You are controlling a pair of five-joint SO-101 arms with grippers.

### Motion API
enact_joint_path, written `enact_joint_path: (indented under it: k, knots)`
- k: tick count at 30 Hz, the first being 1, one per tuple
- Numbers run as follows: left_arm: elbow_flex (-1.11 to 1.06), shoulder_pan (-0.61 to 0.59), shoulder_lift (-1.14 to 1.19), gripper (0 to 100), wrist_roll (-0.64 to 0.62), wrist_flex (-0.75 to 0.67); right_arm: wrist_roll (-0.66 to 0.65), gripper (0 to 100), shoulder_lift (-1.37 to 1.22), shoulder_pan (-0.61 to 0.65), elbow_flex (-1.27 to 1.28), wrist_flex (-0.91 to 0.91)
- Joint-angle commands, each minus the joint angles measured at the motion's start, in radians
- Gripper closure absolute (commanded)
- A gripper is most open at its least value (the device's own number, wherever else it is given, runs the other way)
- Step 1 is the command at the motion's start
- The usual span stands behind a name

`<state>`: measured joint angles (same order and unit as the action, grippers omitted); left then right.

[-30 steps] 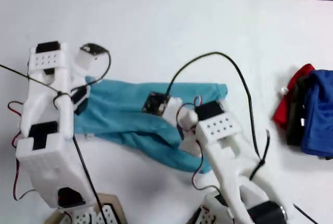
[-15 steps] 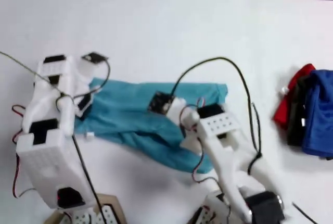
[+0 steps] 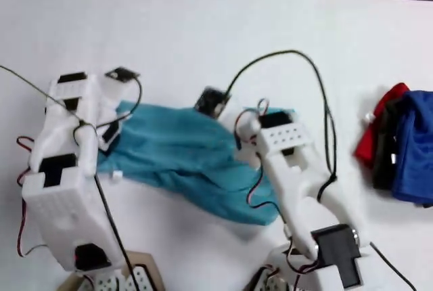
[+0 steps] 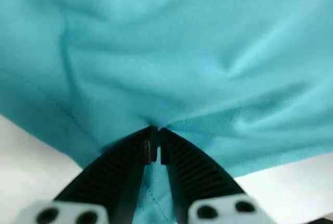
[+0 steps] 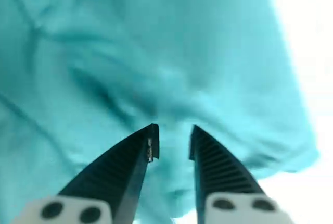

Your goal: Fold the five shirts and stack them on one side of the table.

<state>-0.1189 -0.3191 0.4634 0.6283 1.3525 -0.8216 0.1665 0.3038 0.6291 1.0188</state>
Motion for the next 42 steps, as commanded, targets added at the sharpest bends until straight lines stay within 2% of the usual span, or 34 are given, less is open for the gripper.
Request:
enact_joint_path:
  k: [1,4,7,13,15,25,31,35,37,40,42]
  knots:
    - [0.002,-0.006,0.020,95,-0.006,-0.040,0.000,90.9,0.007,-0.051,-0.069,0.021]
    - [0.002,-0.005,0.021,95,-0.006,-0.040,0.002,90.4,0.010,-0.016,-0.055,0.162]
    - [0.002,0.014,0.023,95,-0.006,-0.040,0.002,87.8,0.018,0.082,0.000,0.255]
    - [0.004,0.020,0.023,95,-0.005,-0.041,0.005,83.2,0.182,0.320,0.115,0.298]
    - [0.004,0.020,0.023,95,-0.005,-0.041,0.005,83.2,0.209,0.354,0.152,0.291]
    - [0.001,0.020,0.023,95,-0.005,-0.041,-0.008,83.2,0.197,0.274,0.298,0.062]
    - [-0.001,0.020,0.023,95,-0.005,-0.041,-0.084,83.2,0.039,0.194,0.293,-0.041]
    - [-0.002,0.018,0.023,95,-0.005,-0.041,-0.089,83.6,-0.064,0.191,0.264,-0.047]
    - [-0.002,0.018,0.023,95,-0.005,-0.041,-0.089,87.6,-0.070,0.189,0.242,-0.038]
    - [-0.002,0.018,0.023,95,-0.005,-0.041,-0.089,98.8,-0.068,0.188,0.207,-0.031]
    - [-0.002,0.018,0.023,95,-0.005,-0.041,-0.089,96.9,-0.068,0.188,0.187,-0.021]
